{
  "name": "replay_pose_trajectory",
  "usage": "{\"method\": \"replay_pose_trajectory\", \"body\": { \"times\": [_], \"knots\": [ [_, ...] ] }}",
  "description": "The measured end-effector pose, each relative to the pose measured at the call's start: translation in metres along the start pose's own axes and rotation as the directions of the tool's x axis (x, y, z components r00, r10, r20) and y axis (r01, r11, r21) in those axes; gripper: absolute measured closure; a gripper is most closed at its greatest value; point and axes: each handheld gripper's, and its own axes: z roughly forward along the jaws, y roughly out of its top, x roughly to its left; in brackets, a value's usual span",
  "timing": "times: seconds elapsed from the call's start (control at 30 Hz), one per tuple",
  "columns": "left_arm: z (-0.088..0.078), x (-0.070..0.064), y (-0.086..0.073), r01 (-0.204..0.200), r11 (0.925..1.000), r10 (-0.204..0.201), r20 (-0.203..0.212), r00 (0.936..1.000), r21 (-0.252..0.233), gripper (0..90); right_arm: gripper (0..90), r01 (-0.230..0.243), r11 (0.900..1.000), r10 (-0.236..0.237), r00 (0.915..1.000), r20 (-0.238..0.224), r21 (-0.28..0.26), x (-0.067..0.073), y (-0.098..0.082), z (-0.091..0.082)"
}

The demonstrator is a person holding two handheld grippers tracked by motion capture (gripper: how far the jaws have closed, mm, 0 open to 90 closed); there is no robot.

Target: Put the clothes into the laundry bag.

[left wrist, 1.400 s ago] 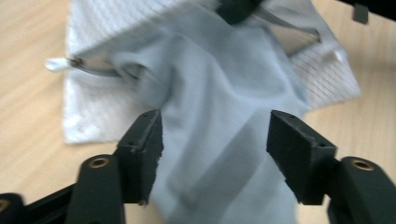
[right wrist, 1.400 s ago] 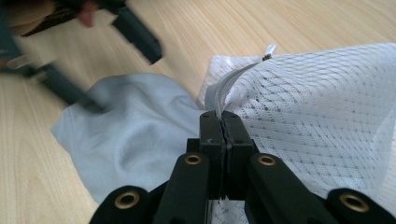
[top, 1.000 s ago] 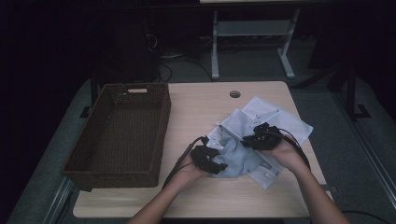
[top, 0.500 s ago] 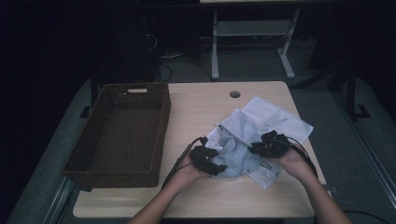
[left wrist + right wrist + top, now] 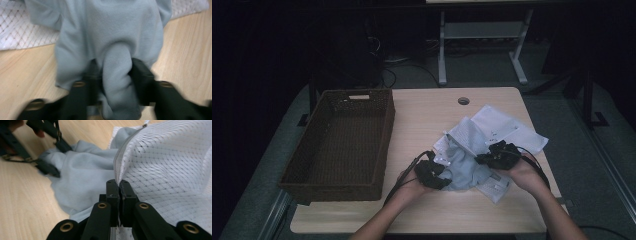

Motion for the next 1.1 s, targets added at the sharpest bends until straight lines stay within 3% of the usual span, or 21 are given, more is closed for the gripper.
{"method": "replay_pose_trajectory", "body": {
  "times": [0.1, 0.2, 0.3, 0.77, 1.03, 1.1],
  "knots": [
    [0.000, 0.001, 0.003, 0.038, 0.9991, -0.038, -0.011, 0.9992, -0.020, 74.6, 86.9, 0.010, 1.000, -0.010, 0.9999, -0.009, 0.001, 0.002, 0.002, 0.001],
    [0.001, 0.004, 0.006, 0.084, 0.9956, -0.085, -0.023, 0.9961, -0.041, 75.8, 86.9, 0.023, 1.000, -0.023, 0.9995, -0.023, -0.001, 0.006, 0.005, 0.001],
    [0.000, 0.006, 0.009, 0.102, 0.9936, -0.104, -0.035, 0.9940, -0.049, 75.9, 87.1, 0.036, 0.999, -0.036, 0.9986, -0.037, -0.015, 0.010, 0.009, 0.001],
    [0.003, 0.003, 0.008, 0.119, 0.9893, -0.122, -0.031, 0.9921, -0.085, 75.6, 87.1, 0.096, 0.995, -0.097, 0.9885, -0.116, -0.019, 0.031, 0.017, 0.009],
    [0.009, 0.004, 0.007, 0.130, 0.9812, -0.136, -0.034, 0.9901, -0.143, 75.7, 87.2, 0.109, 0.993, -0.115, 0.9759, -0.185, -0.041, 0.039, 0.014, 0.009],
    [0.010, 0.004, 0.007, 0.141, 0.9764, -0.148, -0.032, 0.9885, -0.164, 75.6, 87.2, 0.111, 0.992, -0.119, 0.9711, -0.207, -0.053, 0.041, 0.014, 0.008]
  ]
}}
